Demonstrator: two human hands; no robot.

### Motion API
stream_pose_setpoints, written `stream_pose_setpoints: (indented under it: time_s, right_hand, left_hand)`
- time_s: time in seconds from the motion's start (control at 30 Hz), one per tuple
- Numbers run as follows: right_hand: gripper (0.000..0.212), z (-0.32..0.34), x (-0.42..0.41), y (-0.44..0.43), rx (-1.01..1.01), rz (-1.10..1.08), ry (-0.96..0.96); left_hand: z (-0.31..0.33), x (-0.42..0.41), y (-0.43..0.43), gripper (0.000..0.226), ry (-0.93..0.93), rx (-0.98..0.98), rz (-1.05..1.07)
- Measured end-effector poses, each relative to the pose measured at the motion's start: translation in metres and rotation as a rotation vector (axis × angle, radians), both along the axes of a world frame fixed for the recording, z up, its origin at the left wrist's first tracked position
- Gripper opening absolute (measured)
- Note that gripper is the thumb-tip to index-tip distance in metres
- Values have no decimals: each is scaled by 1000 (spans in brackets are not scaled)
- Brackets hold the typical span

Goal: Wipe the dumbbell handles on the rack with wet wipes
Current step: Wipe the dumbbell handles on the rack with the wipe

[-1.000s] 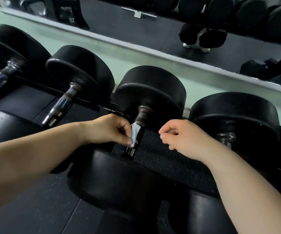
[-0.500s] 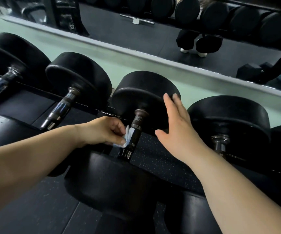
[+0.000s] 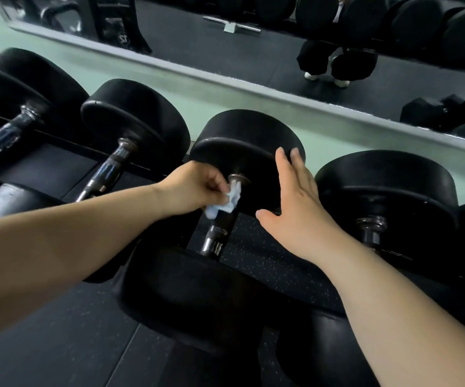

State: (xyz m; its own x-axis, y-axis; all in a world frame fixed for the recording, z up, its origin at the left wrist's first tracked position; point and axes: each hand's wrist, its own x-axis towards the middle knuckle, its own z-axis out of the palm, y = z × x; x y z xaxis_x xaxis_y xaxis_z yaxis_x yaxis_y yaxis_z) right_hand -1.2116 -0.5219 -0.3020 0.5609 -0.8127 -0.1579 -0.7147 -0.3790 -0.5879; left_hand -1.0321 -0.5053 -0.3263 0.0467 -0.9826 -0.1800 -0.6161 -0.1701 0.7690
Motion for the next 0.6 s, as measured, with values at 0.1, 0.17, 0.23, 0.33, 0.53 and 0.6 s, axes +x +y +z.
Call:
stream_pose_setpoints:
  time_s: [0.1,0.17,0.23,0.33,0.53,0.6]
  right_hand:
    - [85,0,-2,0,2,3,1]
    - [87,1,-3,-1,15,10,12]
    - [89,2,-3,-1,22,16,13]
    - [90,3,-2,0,31,19,9]
    - [88,3,-2,0,38,18,2]
    - [88,2,-2,0,39,14,-2]
  left_hand:
    - [0,-4,-15,25,-57,-28,-8]
    - [-1,1,-8,25,-65,37,-71]
    - [-4,7,7,25,-55,117,-148]
    - [-5,12,16,27,-18,161,-186]
    - [-9,8,1,26,92,13,-9]
    - [-12,14,11,27,133,137,-129]
